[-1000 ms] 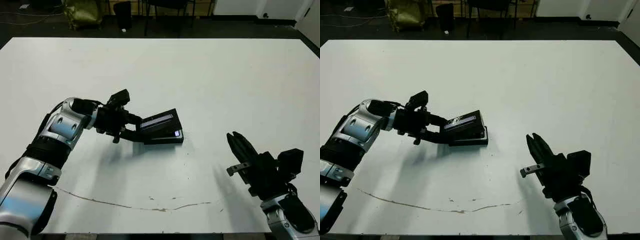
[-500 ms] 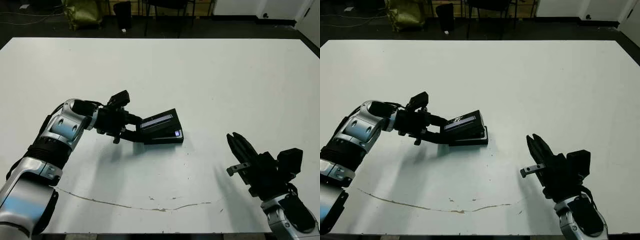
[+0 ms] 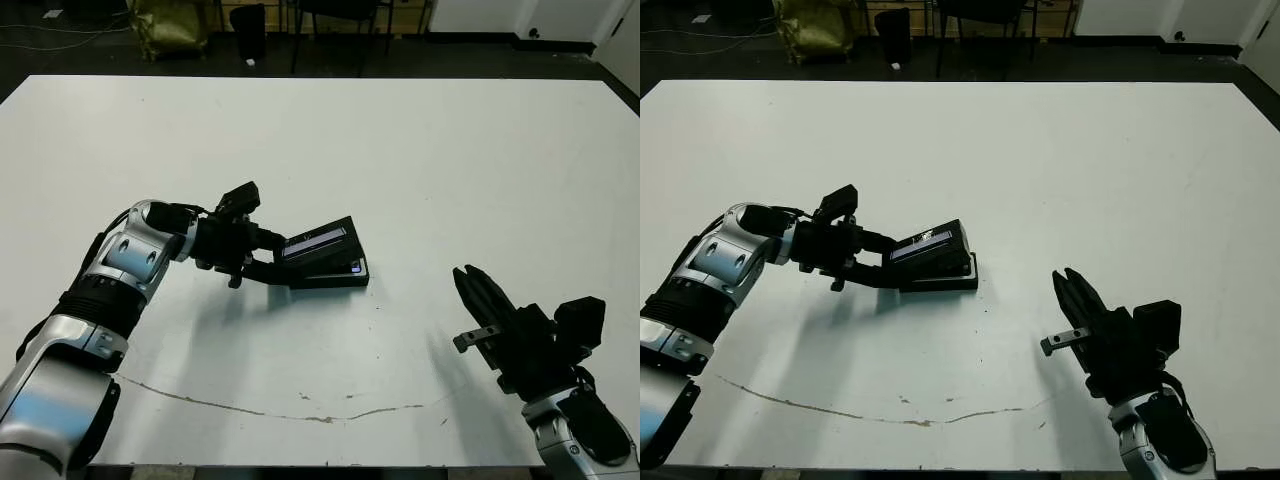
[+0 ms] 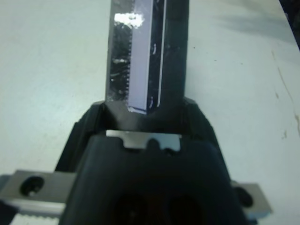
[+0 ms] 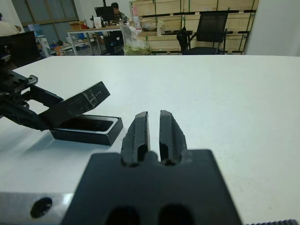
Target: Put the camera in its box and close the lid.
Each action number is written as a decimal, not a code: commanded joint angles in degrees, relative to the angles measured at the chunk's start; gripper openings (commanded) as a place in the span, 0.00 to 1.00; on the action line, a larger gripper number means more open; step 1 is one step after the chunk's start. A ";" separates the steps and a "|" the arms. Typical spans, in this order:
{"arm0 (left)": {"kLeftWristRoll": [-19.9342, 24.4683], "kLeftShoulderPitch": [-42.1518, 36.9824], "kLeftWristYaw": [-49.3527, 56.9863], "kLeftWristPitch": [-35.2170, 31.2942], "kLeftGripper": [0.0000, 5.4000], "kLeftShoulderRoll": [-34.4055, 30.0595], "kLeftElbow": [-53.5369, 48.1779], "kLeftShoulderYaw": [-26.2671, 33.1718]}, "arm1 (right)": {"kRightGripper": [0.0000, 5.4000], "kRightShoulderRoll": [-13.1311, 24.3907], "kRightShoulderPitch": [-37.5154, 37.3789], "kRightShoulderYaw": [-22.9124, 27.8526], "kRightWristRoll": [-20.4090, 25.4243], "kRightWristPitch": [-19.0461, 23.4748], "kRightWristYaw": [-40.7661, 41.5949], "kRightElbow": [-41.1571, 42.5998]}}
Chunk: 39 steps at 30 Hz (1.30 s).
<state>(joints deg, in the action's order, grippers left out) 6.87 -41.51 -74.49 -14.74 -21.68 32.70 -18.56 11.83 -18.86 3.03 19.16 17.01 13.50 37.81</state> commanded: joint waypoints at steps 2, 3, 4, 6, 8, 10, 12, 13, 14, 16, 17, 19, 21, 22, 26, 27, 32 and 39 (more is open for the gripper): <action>-1.51 2.25 0.00 -0.97 0.41 1.59 1.92 -1.83 | 0.00 0.65 -0.72 0.09 -0.64 2.00 -0.86 0.52; -1.52 2.27 -0.08 -0.83 0.41 1.62 1.94 -1.87 | 0.00 0.72 -0.67 0.05 -0.72 2.17 -0.93 0.64; -1.51 2.29 -0.17 -0.73 0.41 1.66 2.00 -1.89 | 0.00 0.72 -0.62 0.04 -0.75 2.18 -0.92 0.59; -1.33 2.14 -0.40 -1.72 0.41 1.80 2.22 -1.92 | 0.00 0.63 -0.52 0.16 -0.44 1.91 -0.55 0.18; -1.20 2.02 -0.61 -2.79 0.41 1.91 2.38 -2.00 | 0.00 0.58 -0.50 0.19 -0.29 1.96 -0.48 0.22; -1.36 2.21 -0.73 -2.24 0.41 1.85 2.19 -2.19 | 0.00 0.43 -0.60 0.26 0.00 2.34 -0.70 0.49; -1.42 2.33 -1.05 -2.28 0.41 1.71 1.92 -2.42 | 0.00 0.46 -0.73 0.16 -0.40 2.52 -1.02 0.78; -1.39 2.36 -1.21 -2.64 0.41 1.67 1.83 -2.53 | 0.00 0.44 -0.73 0.18 -0.41 2.09 -0.78 0.44; -1.39 2.43 -1.27 -2.96 0.41 1.63 1.67 -2.63 | 0.00 0.44 -0.71 0.20 -0.34 1.93 -0.61 0.25; -1.38 2.67 -1.42 -3.47 0.41 1.53 1.25 -2.86 | 0.00 0.38 -0.54 0.30 0.06 1.39 -0.03 -0.51; -1.42 2.83 -1.44 -3.68 0.41 1.48 1.00 -2.99 | 0.00 0.33 -0.52 0.29 0.03 0.87 0.23 -0.80; -1.45 3.39 -1.36 -3.76 0.41 1.33 0.37 -3.18 | 0.00 0.11 -0.49 0.28 0.15 0.95 0.15 -0.76; -1.25 3.60 -1.71 -4.71 0.41 1.30 0.30 -3.36 | 0.00 -0.03 -0.56 0.24 0.05 1.22 -0.14 -0.38; -1.10 3.52 -2.10 -5.73 0.41 1.30 0.52 -3.50 | 0.00 -0.07 -0.61 0.24 -0.05 1.14 -0.21 -0.32; -1.45 2.87 -2.90 -6.36 0.41 1.06 2.21 -3.74 | 0.00 0.00 -0.51 0.62 0.82 0.45 0.84 -1.21; -1.74 2.56 -2.91 -5.84 0.41 0.95 2.74 -3.74 | 0.00 0.03 -0.44 0.70 1.11 0.23 1.18 -1.47; -3.08 -0.66 -2.91 -2.90 0.41 0.58 6.85 -3.30 | 0.00 0.08 -0.36 0.23 0.16 0.01 0.72 -1.34; -5.13 -5.62 -3.78 0.14 0.41 1.83 12.78 -3.38 | 0.00 0.24 0.08 0.24 0.28 0.08 0.79 -1.58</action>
<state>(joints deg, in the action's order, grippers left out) 3.30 -47.41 -78.14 -14.68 -20.15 43.50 -20.97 11.73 -18.55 3.28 19.58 16.82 14.13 37.06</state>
